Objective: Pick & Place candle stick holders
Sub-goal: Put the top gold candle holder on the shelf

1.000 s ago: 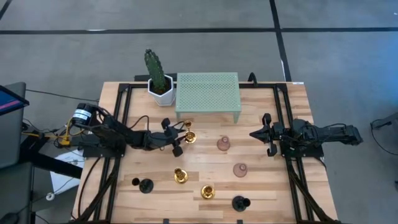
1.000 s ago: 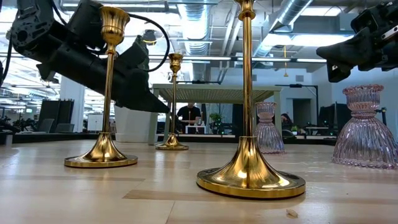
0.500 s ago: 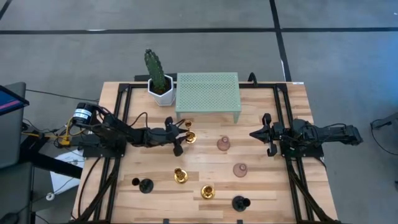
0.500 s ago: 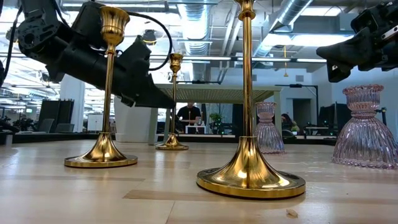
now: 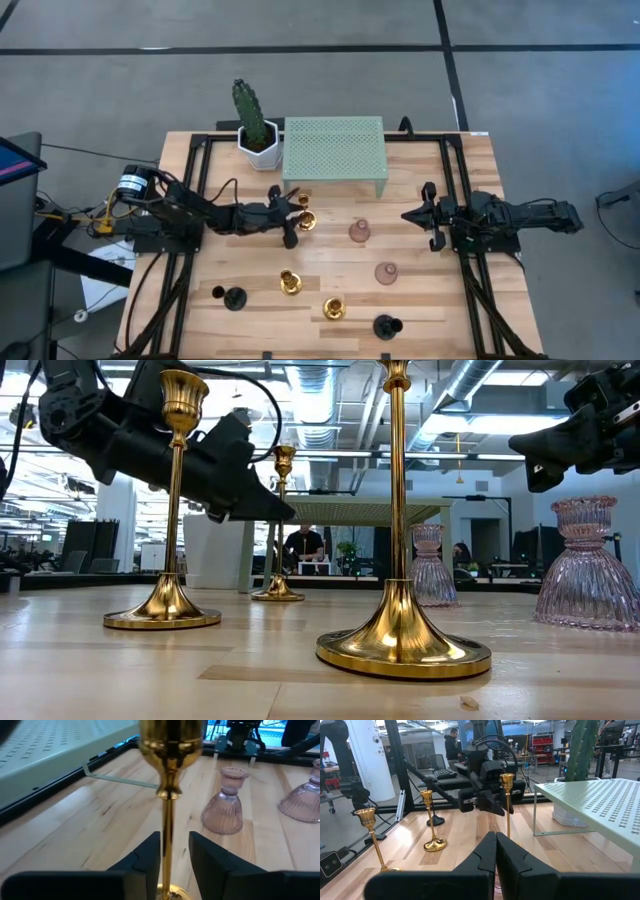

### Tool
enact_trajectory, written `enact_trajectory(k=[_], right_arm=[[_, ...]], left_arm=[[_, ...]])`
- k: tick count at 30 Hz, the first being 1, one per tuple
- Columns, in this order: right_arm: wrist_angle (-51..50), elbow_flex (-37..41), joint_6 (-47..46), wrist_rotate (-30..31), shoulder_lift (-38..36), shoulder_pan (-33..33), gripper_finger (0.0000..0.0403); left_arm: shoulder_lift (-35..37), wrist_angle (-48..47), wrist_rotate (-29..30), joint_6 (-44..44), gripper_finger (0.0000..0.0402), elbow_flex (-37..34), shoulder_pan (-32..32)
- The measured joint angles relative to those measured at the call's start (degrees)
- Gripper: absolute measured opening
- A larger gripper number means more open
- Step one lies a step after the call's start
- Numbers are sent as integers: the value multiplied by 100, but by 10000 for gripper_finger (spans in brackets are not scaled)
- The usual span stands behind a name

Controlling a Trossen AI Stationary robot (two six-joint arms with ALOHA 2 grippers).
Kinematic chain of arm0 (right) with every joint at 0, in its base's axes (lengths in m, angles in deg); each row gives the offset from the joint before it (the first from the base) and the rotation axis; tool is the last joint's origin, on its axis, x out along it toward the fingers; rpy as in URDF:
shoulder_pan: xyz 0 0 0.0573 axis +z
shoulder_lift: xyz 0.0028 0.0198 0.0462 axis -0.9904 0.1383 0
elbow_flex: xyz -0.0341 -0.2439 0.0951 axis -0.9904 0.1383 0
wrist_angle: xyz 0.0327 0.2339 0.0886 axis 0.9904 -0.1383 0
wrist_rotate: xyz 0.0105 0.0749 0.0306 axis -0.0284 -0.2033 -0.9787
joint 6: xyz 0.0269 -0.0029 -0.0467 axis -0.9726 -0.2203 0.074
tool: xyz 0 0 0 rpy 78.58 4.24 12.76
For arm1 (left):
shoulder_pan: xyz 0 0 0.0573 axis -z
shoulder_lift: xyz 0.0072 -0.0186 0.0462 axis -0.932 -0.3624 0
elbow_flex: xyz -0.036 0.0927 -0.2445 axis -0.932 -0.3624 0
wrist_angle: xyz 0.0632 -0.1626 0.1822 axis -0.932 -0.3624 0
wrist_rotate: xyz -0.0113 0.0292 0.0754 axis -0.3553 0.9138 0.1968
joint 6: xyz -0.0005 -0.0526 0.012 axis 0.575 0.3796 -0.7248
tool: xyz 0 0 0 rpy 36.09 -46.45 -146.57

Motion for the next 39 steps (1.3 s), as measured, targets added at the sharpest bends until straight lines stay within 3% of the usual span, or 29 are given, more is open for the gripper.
enact_trajectory(k=[9, 16, 25, 32, 35, 39], right_arm=[[0, 0, 0, 0, 2, 0, 0], [0, 0, 0, 0, 2, -2, 0], [0, 0, 0, 0, 2, -1, 0], [-1, 0, 2, 0, 0, -1, 0], [-2, 0, 2, 0, 0, 0, 0], [-1, 0, 10, 0, 2, -2, 0]], left_arm=[[0, 0, 0, 11, 17, 2, -42], [0, -4, 24, 33, 37, 2, -42], [46, -28, -24, 356, 19, 2, -27], [604, -133, -24, 422, 15, 2, -24], [1083, -569, -24, 424, 15, 63, -43], [1696, -2008, -28, 551, 16, 547, -101]])
